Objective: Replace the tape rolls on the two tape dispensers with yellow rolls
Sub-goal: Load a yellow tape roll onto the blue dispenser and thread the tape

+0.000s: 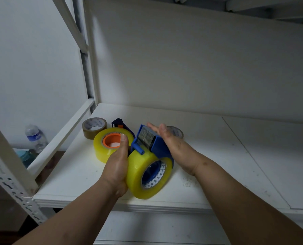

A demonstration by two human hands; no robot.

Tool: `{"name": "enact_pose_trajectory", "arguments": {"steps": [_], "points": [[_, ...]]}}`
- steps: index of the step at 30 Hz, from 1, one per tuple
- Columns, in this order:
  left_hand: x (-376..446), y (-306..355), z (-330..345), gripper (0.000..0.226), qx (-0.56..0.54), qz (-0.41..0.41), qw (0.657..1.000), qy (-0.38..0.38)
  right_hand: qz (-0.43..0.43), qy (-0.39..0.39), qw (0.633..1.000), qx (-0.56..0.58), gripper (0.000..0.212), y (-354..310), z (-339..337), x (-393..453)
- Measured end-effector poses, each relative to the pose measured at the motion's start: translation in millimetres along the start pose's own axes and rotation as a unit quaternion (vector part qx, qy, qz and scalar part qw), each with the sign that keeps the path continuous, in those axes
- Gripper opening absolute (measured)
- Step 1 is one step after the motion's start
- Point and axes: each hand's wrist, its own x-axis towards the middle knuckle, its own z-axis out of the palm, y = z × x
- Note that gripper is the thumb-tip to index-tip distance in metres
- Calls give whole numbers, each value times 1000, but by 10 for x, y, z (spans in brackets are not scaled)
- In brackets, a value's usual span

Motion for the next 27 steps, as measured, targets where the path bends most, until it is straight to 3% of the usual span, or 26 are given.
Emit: {"name": "enact_pose_trajectory", "arguments": {"steps": [6,10,15,21,27], "points": [[25,-4,9,69,-14,-58,998,25,66,11,997,46,99,234,-86,36],[49,81,14,77,-59,-106,992,37,52,16,996,73,78,355,-112,25],[108,165,33,84,-98,-160,981,47,47,17,999,10,56,390,-123,3],[155,182,56,83,-91,-169,980,48,64,82,979,-178,52,424,-91,74],[223,244,44,78,-37,-159,986,20,81,91,966,-230,70,463,-93,153]]}}
